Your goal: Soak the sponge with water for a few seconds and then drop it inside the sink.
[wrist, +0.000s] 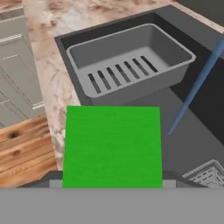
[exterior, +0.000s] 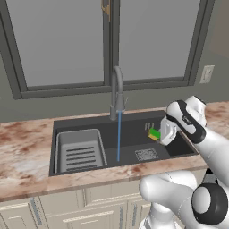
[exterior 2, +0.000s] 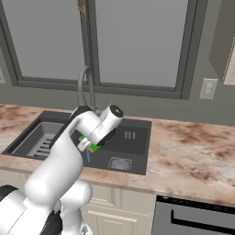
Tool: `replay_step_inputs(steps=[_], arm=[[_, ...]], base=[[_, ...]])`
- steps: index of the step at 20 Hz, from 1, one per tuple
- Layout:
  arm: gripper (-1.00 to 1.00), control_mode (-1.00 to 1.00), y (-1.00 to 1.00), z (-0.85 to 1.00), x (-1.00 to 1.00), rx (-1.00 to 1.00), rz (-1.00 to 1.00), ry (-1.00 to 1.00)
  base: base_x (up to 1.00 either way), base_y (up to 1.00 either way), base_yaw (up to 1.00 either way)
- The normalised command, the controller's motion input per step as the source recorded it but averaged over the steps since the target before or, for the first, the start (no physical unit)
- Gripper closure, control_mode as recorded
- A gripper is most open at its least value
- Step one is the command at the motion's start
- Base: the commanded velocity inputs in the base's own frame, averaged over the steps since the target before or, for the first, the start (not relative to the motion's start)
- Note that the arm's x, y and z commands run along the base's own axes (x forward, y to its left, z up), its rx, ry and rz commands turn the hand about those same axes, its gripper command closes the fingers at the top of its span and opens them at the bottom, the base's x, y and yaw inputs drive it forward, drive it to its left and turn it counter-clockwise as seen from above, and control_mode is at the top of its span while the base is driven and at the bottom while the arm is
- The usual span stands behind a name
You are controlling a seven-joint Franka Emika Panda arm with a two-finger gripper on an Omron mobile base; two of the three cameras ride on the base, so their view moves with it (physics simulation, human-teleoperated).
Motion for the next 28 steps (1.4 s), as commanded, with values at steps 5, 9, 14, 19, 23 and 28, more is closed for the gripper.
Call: replay_step_inputs(steps=[5,9,14,19,23,28], arm=[[1.00,-1.00,0.18,-0.02,0.00,0.13,-0.01,-0.03],[1.00,-1.00,0.14,0.00,0.00,0.15,0.00,-0.03],[1.00,-1.00,0.07,-0.02,0.00,0.16,0.00,-0.02],[1.00,-1.00,0.06,0.00,0.00,0.11,0.00,0.00],[1.00,-1.00,0.13,-0.01,0.03,0.02,0.00,0.02],[1.00,-1.00,0.14,0.00,0.15,0.00,0.00,0.08]], base=[[0.00,0.00,0.00],[0.00,0.00,0.00],[0.00,0.00,0.00],[0.00,0.00,0.00],[0.00,0.00,0.00],[0.00,0.00,0.00]])
